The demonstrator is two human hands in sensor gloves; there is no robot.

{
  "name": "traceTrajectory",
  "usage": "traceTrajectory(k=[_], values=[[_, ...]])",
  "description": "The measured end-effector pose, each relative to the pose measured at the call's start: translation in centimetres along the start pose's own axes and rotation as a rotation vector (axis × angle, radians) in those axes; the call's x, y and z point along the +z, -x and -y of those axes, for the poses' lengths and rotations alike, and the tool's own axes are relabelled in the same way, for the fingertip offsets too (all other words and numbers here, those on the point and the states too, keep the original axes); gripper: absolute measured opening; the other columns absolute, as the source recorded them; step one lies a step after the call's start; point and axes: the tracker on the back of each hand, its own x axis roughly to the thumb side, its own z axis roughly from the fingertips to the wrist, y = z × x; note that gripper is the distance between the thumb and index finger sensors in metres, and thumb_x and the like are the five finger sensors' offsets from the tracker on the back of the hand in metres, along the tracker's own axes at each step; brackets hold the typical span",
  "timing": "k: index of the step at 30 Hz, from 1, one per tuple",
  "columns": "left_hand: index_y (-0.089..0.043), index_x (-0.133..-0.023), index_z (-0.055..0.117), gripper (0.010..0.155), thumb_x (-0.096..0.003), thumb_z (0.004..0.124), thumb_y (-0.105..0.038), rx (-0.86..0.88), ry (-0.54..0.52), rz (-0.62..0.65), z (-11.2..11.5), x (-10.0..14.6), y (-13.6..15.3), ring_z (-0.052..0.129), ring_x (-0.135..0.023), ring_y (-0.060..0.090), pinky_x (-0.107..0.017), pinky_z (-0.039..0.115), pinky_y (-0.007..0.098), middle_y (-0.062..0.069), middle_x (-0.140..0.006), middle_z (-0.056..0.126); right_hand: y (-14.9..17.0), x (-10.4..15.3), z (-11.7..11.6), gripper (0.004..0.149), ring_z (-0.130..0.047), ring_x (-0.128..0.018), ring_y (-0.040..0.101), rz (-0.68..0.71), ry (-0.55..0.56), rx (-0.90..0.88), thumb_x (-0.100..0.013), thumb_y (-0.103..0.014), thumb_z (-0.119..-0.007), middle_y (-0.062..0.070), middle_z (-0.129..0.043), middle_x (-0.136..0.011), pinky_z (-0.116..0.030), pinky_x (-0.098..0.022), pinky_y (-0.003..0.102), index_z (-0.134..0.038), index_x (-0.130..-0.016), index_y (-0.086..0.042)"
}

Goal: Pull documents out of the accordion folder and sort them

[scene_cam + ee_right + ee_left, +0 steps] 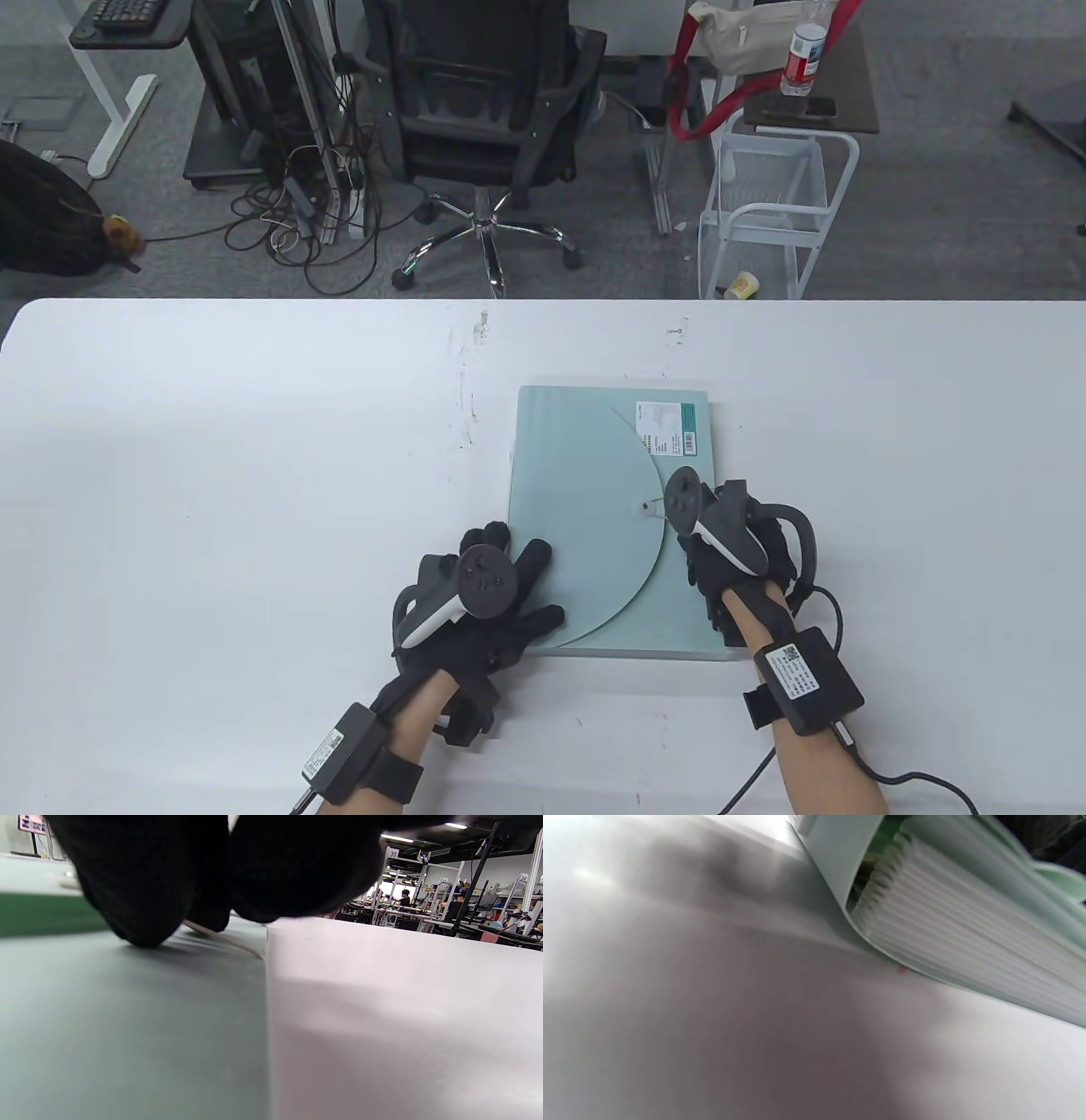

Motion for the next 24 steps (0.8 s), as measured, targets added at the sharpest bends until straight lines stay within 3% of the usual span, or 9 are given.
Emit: traceTrajectory(k=[9,17,24], values=[[-0.049,-0.109,0.027,0.077,-0.0430,0.061,-0.071,0.017,0.017,0.004,0.2,-0.2,0.2,0.005,-0.110,0.032,-0.077,0.016,0.059,0.003,-0.114,-0.002,-0.2,-0.4,-0.1,0.038,-0.094,-0.028,0.017,0.010,0.068,-0.053,-0.037,-0.038,-0.087,0.006,-0.070,-0.090,-0.082,-0.015,0.033,-0.090,-0.073,-0.029],[-0.052,-0.107,0.031,0.075,-0.0427,0.066,-0.067,-0.059,0.063,-0.003,0.6,-0.6,-0.9,0.003,-0.109,0.035,-0.077,0.016,0.059,0.005,-0.111,-0.008,-2.0,0.4,0.5,0.037,-0.094,-0.027,0.016,0.119,0.110,-0.088,-0.035,-0.037,-0.087,0.006,-0.071,-0.088,-0.082,-0.014,0.032,-0.092,-0.071,-0.028],[-0.052,-0.107,0.033,0.075,-0.0422,0.067,-0.067,-0.073,0.052,0.008,0.7,-0.6,-0.7,0.006,-0.110,0.035,-0.078,0.016,0.059,0.006,-0.112,-0.007,-1.9,-0.2,0.1,0.037,-0.096,-0.030,0.018,0.072,0.071,-0.132,-0.036,-0.037,-0.087,0.006,-0.073,-0.088,-0.082,-0.014,0.033,-0.092,-0.071,-0.027]])
